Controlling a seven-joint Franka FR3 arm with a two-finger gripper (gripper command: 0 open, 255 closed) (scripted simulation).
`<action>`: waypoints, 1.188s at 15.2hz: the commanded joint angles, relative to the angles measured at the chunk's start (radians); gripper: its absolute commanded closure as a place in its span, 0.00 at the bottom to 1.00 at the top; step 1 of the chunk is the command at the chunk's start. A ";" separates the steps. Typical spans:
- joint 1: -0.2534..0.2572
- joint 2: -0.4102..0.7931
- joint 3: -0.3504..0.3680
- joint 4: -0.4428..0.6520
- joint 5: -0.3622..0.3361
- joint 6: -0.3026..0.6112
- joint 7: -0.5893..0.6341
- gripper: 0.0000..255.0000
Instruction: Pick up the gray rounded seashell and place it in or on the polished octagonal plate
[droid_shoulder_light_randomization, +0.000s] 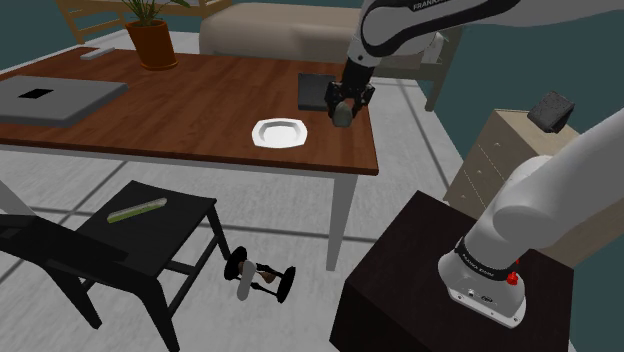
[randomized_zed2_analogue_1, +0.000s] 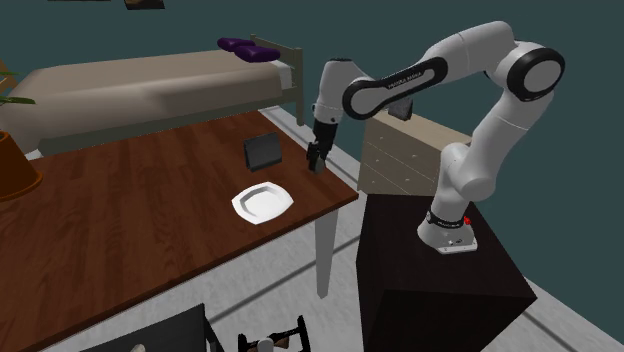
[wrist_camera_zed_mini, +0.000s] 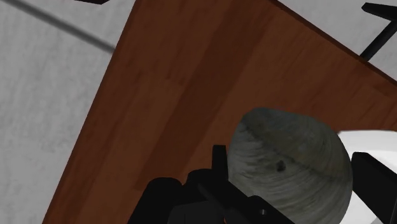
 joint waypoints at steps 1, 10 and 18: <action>0.009 0.066 0.014 0.063 0.001 0.006 0.021 1.00; 0.050 0.387 0.067 0.437 -0.028 -0.034 0.136 1.00; 0.080 0.580 0.082 0.660 -0.055 -0.059 0.191 1.00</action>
